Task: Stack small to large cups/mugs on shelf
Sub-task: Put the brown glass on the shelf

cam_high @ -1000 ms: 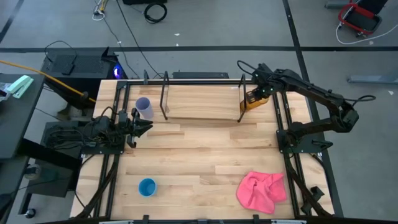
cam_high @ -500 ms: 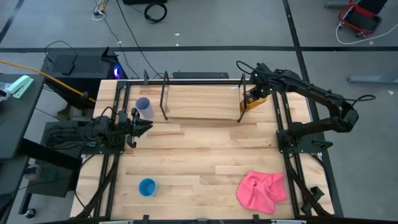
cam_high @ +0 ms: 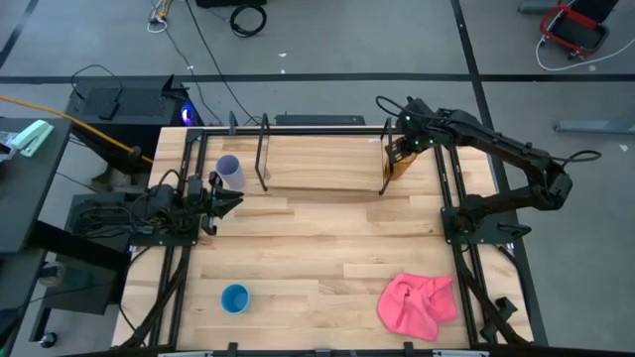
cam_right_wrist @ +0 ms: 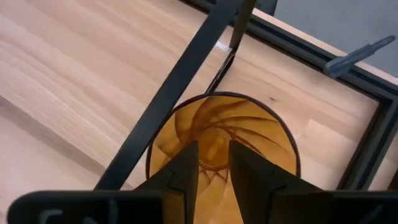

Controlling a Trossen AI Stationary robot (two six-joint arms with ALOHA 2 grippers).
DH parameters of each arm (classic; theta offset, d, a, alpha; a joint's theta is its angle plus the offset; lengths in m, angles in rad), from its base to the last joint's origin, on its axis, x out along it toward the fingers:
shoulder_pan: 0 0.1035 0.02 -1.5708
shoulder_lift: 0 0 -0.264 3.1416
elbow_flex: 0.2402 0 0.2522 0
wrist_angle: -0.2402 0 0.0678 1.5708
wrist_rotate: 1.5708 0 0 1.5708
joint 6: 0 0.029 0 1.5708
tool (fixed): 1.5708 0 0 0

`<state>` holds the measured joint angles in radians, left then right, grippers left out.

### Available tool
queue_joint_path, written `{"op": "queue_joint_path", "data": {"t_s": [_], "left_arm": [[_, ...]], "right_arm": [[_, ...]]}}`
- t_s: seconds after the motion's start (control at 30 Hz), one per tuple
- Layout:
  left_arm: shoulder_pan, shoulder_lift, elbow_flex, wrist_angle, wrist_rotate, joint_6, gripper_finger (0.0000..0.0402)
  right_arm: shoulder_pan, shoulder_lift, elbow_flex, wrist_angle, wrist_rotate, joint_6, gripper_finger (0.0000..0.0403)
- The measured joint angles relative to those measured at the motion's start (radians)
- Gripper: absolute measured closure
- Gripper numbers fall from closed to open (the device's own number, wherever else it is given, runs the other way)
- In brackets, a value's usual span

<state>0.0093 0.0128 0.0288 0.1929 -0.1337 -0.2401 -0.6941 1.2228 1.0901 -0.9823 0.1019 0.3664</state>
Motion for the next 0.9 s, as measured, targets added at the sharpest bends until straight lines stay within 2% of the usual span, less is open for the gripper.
{"op": "queue_joint_path", "data": {"t_s": [0.2,0.37,0.53,0.9], "left_arm": [[0.000,0.000,0.000,0.000,0.000,0.000,0.0312],[0.000,0.000,0.000,-0.001,0.000,0.000,0.0318],[0.000,0.000,0.000,-0.001,0.000,0.000,0.0317],[0.000,0.000,0.000,-0.004,0.000,-0.001,0.0317]], "right_arm": [[-0.003,0.000,0.011,-0.052,0.003,0.001,0.0308],[-0.020,0.000,0.113,-0.190,0.011,0.064,0.0307],[-0.025,-0.001,0.211,-0.302,0.070,0.109,0.0301],[-0.069,0.045,0.155,-0.309,0.083,0.103,0.0253]]}}
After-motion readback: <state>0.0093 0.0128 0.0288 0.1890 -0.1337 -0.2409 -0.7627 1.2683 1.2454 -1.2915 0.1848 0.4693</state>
